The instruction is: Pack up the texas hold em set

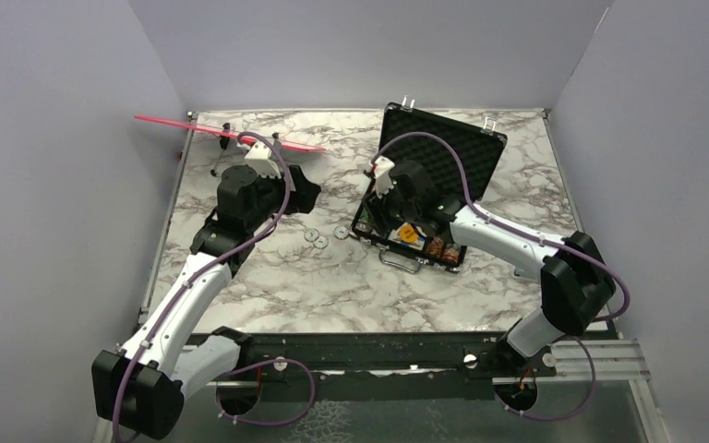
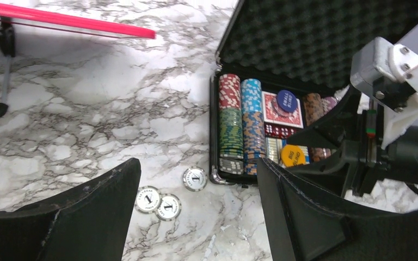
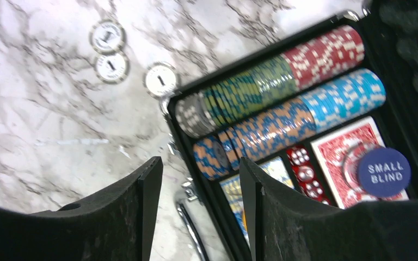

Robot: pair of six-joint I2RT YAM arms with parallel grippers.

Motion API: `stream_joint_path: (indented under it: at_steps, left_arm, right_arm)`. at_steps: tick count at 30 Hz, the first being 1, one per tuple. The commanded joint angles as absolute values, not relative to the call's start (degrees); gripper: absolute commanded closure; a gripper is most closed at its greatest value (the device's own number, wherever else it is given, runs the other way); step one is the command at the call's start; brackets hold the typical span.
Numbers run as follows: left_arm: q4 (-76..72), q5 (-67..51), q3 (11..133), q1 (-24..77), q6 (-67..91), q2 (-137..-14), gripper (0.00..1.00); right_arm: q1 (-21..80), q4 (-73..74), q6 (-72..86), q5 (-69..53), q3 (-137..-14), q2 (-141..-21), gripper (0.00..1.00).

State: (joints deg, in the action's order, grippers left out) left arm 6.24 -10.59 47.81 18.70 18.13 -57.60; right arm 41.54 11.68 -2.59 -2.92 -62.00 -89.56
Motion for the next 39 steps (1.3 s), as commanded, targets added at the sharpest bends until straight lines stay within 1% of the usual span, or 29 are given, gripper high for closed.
stream_joint_path:
  at_steps: [1,2,5,8,11,14,17,23,28,31,32,36,39]
  left_arm:
    - [9.07,1.27,48.69,18.17,21.92,-54.58,0.19]
    - [10.35,4.87,49.17,18.19,23.1,-54.01,0.19]
    - [14.63,15.46,51.03,17.99,26.31,-52.17,0.19]
    - [17.24,22.19,52.37,17.97,28.02,-49.71,0.19]
    - [17.79,26.18,52.81,17.93,29.15,-46.89,0.19]
    - [17.38,28.33,52.96,17.93,29.32,-44.74,0.19]
    - [17.34,27.9,53.46,17.93,28.71,-44.3,0.18]
    - [17.79,26.95,53.15,17.9,28.55,-44.79,0.18]
    - [17.5,26.19,53.5,17.93,28.4,-45.8,0.18]
    - [17.21,25.63,53.74,17.88,27.84,-46.58,0.18]
    - [17.2,25.56,53.78,17.92,27.73,-46.78,0.18]
    - [17.17,25.72,53.25,17.93,28.04,-46.77,0.18]
    - [17.04,25.71,52.68,17.93,28.33,-46.77,0.18]
  right_arm:
    - [46.0,15.64,3.41,-1.31,-67.74,-93.46,0.41]
    - [47.52,16.44,3.82,0.29,-69.0,-94.74,0.39]
    - [51.31,19.08,4.98,4.41,-73.97,-100.0,0.29]
    - [53.71,21.21,5.57,5.84,-79.03,-105.84,0.25]
    - [55.31,22.24,5.42,6.09,-84.1,-111.52,0.24]
    - [56.42,22.31,3.88,6.85,-88.8,-117.31,0.24]
    - [56.93,24.31,2.33,8.01,-94.27,-122.59,0.24]
    - [57.04,22.15,0.35,10.77,-98.74,-127.68,0.23]
    - [57.0,26.03,-0.73,11.81,-106.51,-133.95,0.28]
    - [56.93,27.56,-1.46,9.97,-109.23,-136.47,0.32]
    - [56.95,28.04,-1.57,9.24,-109.63,-137.08,0.34]
    - [56.56,30.56,-0.35,6.05,-110.14,-137.83,0.51]
    - [56.2,30.65,0.09,3.05,-108.46,-136.21,0.58]
